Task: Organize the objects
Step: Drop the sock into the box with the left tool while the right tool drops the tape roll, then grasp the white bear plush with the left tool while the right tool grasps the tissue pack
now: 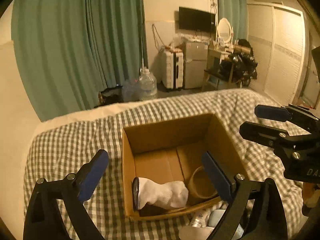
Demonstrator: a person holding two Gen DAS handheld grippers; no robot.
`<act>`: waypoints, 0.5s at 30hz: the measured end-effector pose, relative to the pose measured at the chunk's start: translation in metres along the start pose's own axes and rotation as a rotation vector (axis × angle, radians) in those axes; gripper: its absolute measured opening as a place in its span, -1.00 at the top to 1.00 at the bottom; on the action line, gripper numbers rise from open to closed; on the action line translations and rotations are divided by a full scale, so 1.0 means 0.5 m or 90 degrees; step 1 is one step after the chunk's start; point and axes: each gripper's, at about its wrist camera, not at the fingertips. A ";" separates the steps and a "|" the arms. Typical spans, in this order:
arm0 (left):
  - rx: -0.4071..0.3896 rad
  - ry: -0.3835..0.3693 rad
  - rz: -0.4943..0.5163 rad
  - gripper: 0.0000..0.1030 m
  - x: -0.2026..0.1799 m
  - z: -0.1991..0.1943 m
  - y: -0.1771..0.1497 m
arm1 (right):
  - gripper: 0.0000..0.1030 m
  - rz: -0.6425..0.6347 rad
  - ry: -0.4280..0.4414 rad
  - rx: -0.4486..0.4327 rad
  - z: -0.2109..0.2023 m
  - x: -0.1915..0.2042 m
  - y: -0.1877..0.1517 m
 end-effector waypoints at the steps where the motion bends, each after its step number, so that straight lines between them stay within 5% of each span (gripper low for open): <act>1: -0.006 0.001 0.002 -0.94 -0.005 -0.014 0.007 | -0.24 0.000 0.003 -0.007 -0.019 -0.002 0.005; 6: -0.019 0.020 0.014 -0.99 -0.033 -0.084 0.027 | -0.61 -0.005 0.003 -0.049 -0.117 -0.001 0.027; 15: -0.040 0.071 -0.023 -1.00 -0.054 -0.181 -0.017 | -0.62 -0.030 0.015 -0.075 -0.254 0.011 -0.002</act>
Point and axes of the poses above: each gripper's, at about its wrist camera, not at the fingertips, and z roughly the way its jaws point, x to its left, y to its top, and after that the axes turned 14 degrees about -y, right-handed
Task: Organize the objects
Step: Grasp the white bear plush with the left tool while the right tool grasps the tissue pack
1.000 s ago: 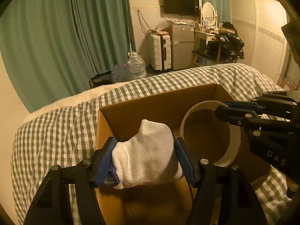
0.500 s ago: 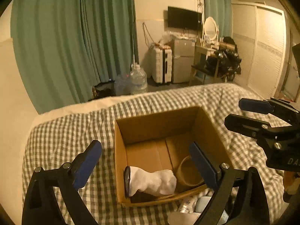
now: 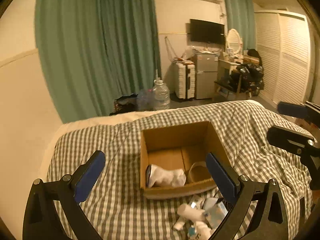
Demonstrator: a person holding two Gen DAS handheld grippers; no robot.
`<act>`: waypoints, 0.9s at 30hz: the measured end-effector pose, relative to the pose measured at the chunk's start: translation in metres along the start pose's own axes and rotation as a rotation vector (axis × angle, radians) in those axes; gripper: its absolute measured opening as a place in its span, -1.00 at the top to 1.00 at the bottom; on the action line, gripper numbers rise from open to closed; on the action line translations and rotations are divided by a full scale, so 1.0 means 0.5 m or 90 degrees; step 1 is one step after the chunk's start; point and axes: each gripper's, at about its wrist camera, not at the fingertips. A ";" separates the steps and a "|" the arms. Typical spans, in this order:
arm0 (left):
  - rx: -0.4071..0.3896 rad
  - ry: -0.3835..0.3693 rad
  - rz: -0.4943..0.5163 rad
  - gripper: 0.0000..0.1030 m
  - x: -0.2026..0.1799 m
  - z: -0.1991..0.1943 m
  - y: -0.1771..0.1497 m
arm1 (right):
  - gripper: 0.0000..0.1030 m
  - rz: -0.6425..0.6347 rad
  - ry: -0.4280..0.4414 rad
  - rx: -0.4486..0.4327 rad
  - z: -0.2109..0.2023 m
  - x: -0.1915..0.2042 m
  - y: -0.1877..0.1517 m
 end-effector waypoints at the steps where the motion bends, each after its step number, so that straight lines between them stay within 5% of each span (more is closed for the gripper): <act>1: 0.001 0.004 -0.008 -1.00 0.001 -0.009 -0.016 | -0.62 -0.005 -0.005 0.001 -0.007 0.001 -0.012; 13: 0.082 0.049 -0.082 -1.00 0.004 0.073 -0.217 | -0.62 0.009 -0.009 0.139 0.083 0.019 -0.213; 19: 0.134 -0.008 -0.131 -1.00 -0.015 0.105 -0.286 | -0.62 -0.007 -0.022 0.209 0.132 0.034 -0.310; 27: 0.184 -0.045 -0.111 -1.00 -0.065 0.136 -0.317 | -0.62 0.011 -0.026 0.267 0.146 0.021 -0.365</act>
Point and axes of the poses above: each gripper's, at about its wrist camera, not at the fingertips, and z roughly the way its jaws point, x to its left, y to its top, and after that the axes turned 14 degrees about -y, right-handed
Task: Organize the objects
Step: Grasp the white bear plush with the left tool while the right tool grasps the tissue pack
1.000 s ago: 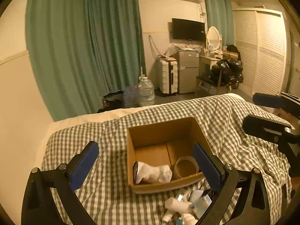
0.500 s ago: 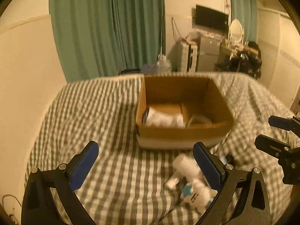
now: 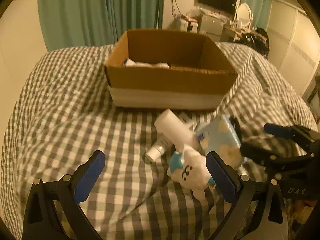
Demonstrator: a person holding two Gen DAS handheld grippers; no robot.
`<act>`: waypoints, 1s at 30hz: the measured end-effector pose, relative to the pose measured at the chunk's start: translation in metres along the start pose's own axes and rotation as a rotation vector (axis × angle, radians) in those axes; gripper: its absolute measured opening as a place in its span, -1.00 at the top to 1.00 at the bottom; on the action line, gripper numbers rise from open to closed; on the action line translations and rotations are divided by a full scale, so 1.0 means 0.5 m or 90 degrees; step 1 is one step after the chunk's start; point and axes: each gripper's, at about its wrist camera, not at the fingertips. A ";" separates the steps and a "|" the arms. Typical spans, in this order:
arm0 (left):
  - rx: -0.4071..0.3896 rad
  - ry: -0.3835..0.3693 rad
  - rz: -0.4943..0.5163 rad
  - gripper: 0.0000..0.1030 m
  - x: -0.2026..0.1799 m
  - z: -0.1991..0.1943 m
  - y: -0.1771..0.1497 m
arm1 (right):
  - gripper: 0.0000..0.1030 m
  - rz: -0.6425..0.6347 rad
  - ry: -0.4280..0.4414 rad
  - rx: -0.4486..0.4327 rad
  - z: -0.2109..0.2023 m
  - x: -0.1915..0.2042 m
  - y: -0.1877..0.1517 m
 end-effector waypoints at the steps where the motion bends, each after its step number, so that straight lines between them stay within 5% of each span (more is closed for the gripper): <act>1: 0.013 -0.001 0.002 -1.00 -0.003 0.010 -0.005 | -0.62 0.003 -0.006 0.002 0.001 -0.006 -0.004; 9: 0.040 -0.044 0.017 -1.00 -0.011 0.064 -0.016 | -0.62 0.026 -0.018 0.016 0.004 -0.020 -0.018; 17: 0.080 -0.036 0.045 -1.00 -0.021 0.121 -0.021 | -0.62 0.038 -0.016 0.018 0.007 -0.022 -0.012; 19: 0.078 -0.039 0.038 -0.94 -0.018 0.121 -0.020 | -0.62 0.034 -0.023 0.017 0.006 -0.018 -0.012; 23: 0.076 -0.059 0.023 -0.31 -0.009 0.118 -0.022 | -0.61 0.029 -0.018 0.012 -0.001 -0.009 -0.015; 30: 0.037 -0.041 0.005 -0.30 0.015 0.064 -0.017 | -0.61 0.032 -0.008 0.005 -0.021 0.008 -0.021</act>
Point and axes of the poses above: each gripper's, at about its wrist camera, not at the fingertips, and z roughly the way its jaws point, x to its left, y to its top, and after that the axes turned 14 degrees about -y, right-handed
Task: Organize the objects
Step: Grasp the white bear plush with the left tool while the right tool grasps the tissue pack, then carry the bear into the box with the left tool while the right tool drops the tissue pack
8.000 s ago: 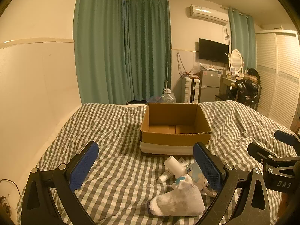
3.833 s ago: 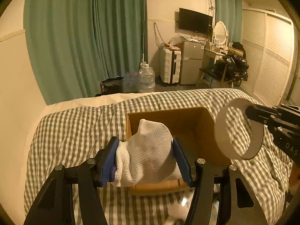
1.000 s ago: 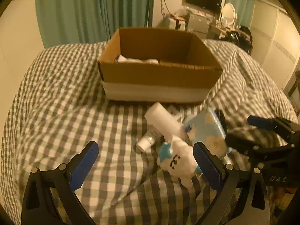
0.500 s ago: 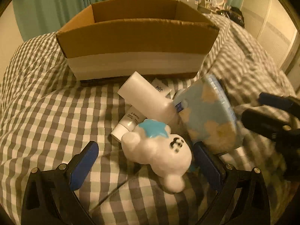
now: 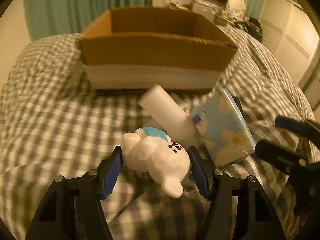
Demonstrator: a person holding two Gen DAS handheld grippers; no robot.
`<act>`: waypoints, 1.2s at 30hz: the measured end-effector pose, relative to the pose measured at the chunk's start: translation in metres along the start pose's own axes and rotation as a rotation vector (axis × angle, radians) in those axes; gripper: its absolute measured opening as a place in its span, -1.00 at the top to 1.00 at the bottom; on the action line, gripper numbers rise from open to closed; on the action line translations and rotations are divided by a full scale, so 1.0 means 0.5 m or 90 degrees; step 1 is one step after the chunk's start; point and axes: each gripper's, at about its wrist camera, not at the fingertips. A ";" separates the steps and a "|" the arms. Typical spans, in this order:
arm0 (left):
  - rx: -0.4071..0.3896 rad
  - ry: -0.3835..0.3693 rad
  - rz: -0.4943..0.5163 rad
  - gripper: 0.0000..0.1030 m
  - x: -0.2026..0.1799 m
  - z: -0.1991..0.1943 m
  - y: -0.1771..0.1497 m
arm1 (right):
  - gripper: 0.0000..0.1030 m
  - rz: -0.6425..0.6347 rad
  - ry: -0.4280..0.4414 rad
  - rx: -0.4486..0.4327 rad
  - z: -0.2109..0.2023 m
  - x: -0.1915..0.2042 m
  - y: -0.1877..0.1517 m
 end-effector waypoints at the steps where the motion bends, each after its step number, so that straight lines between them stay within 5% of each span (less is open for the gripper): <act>1: -0.017 0.016 -0.001 -0.30 0.005 -0.016 0.002 | -0.61 -0.002 -0.001 0.000 -0.001 0.003 0.000; 9: -0.091 0.107 0.001 -0.30 0.036 -0.075 0.013 | -0.58 -0.054 -0.007 0.028 0.016 0.074 0.001; 14: -0.075 0.096 -0.004 -0.30 0.045 -0.061 0.008 | -0.21 -0.065 0.021 0.041 0.029 0.104 0.002; 21: -0.066 0.079 -0.018 -0.30 0.060 -0.054 0.001 | 0.56 -0.049 0.033 0.055 0.058 0.113 0.020; 36: -0.103 0.062 -0.020 -0.30 0.038 -0.120 -0.009 | 0.63 -0.081 -0.006 -0.027 -0.012 0.125 0.022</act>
Point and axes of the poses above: each gripper's, at about its wrist camera, not at the fingertips, and z roughly the way its jaws point, x to its left, y to its top, and after that the axes turned 14 degrees about -y, right-handed
